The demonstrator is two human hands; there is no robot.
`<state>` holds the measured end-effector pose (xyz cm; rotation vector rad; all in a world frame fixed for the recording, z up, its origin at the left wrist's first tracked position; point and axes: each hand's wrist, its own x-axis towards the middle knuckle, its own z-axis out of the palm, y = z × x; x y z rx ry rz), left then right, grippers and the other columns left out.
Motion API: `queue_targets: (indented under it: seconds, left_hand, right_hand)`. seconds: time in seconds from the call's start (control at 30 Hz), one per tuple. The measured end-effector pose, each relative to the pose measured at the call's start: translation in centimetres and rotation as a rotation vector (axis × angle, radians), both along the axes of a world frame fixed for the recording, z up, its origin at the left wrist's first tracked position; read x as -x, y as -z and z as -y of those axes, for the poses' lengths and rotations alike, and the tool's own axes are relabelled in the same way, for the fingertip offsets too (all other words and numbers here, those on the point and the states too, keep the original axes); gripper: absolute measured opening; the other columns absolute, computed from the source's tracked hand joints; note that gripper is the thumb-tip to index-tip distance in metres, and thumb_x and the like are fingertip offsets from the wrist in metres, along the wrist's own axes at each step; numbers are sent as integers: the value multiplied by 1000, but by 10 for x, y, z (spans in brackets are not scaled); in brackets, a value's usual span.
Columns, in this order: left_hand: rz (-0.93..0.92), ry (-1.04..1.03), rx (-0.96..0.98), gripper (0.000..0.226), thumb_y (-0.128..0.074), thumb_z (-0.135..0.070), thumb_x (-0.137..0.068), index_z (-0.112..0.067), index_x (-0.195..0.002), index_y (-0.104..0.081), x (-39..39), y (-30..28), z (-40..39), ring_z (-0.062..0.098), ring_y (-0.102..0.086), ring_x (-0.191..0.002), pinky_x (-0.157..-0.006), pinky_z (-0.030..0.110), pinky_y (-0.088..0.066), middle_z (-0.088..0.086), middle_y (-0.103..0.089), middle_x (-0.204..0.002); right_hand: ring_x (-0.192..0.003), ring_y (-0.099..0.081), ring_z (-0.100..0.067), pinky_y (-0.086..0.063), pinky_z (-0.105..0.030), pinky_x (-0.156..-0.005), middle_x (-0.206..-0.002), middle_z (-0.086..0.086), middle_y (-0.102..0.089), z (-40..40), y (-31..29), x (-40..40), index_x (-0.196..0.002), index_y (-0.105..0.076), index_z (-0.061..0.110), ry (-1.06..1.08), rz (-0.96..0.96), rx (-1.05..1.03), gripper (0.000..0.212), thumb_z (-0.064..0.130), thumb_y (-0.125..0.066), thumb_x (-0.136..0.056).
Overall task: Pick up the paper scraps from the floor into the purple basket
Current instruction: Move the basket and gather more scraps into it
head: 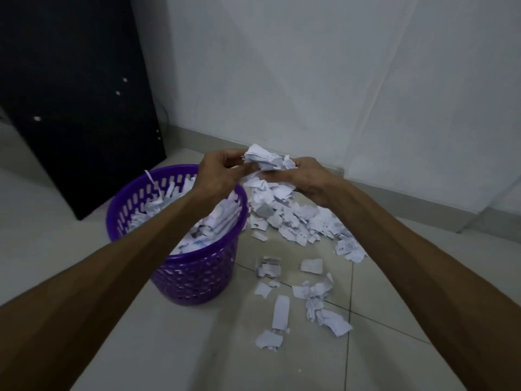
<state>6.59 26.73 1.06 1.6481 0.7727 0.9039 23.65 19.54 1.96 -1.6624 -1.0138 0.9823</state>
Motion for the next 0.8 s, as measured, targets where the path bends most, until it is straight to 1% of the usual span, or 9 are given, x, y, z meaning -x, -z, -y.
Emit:
queue_targets:
  seconds: [0.07, 0.23, 0.4, 0.5, 0.57, 0.63, 0.7, 0.73, 0.8]
  left_hand:
    - [-13, -63, -5, 33, -74, -18, -82, -15, -115, -71, 26, -3, -11, 7, -71, -88, -74, 17, -55, -4, -74, -103]
    - [-44, -163, -15, 32, -73, -22, -84, -19, -115, -72, 82, 4, -33, 10, -71, -91, -79, 27, -58, -5, -75, -102]
    - [-278, -170, -144, 38, -68, -20, -89, -24, -126, -63, 131, 19, -40, 9, -68, -97, -84, 35, -58, -4, -70, -111]
    - [-379, -186, -165, 55, -64, -6, -89, -21, -140, -50, 149, 27, -46, 18, -61, -114, -91, 36, -53, 3, -61, -131]
    - [-398, -214, -152, 59, -61, -3, -89, -20, -143, -45, 156, 31, -49, 22, -56, -122, -93, 37, -50, 6, -57, -137]
    - [-409, -241, -175, 52, -62, -9, -91, -21, -139, -50, 159, 35, -51, 18, -57, -115, -87, 31, -49, 4, -58, -134]
    - [-408, -252, -209, 43, -67, -18, -89, -25, -131, -58, 161, 38, -51, 9, -56, -104, -78, 21, -44, 0, -60, -126]
    - [-399, -243, -220, 40, -69, -21, -88, -26, -127, -61, 162, 38, -51, 6, -56, -99, -74, 17, -42, -4, -61, -121]
    - [-401, -196, -233, 34, -71, -25, -86, -27, -119, -65, 162, 39, -50, 0, -57, -90, -69, 12, -39, -10, -61, -112]
  right_hand:
    - [-85, -70, -20, -54, -33, -80, -98, -10, -75, -18, -2, 24, -89, -73, 11, -30, -1, -17, 26, 11, -88, -68]
    - [-92, -72, -26, -57, -43, -90, -97, -8, -76, -57, 6, 74, -100, -75, 7, -80, 59, -1, 47, 23, -93, -61]
    - [-92, -70, -23, -56, -37, -82, -99, -5, -74, -73, 23, 113, -100, -72, 13, -173, 302, -22, 39, 33, -87, -70]
    - [-91, -68, -22, -56, -29, -64, -103, -1, -71, -73, 24, 114, -109, -66, 16, -215, 393, 6, 54, 39, -89, -66]
    - [-92, -68, -19, -56, -24, -59, -109, 3, -67, -69, 17, 108, -118, -65, 22, -229, 453, 23, 62, 47, -87, -66]
    - [-97, -66, -18, -58, -27, -66, -119, 4, -61, -64, 10, 104, -127, -61, 27, -205, 534, 17, 69, 55, -82, -68]
    - [-100, -63, -16, -53, -28, -76, -121, 5, -60, -61, 8, 104, -127, -62, 28, -151, 603, -47, 61, 55, -78, -74]
    - [-100, -63, -15, -51, -28, -78, -118, 6, -62, -61, 8, 105, -124, -65, 27, -135, 589, -88, 54, 50, -77, -78]
    - [-100, -65, -17, -56, -31, -80, -113, 4, -68, -59, 10, 107, -118, -69, 24, -184, 409, -106, 40, 40, -77, -82]
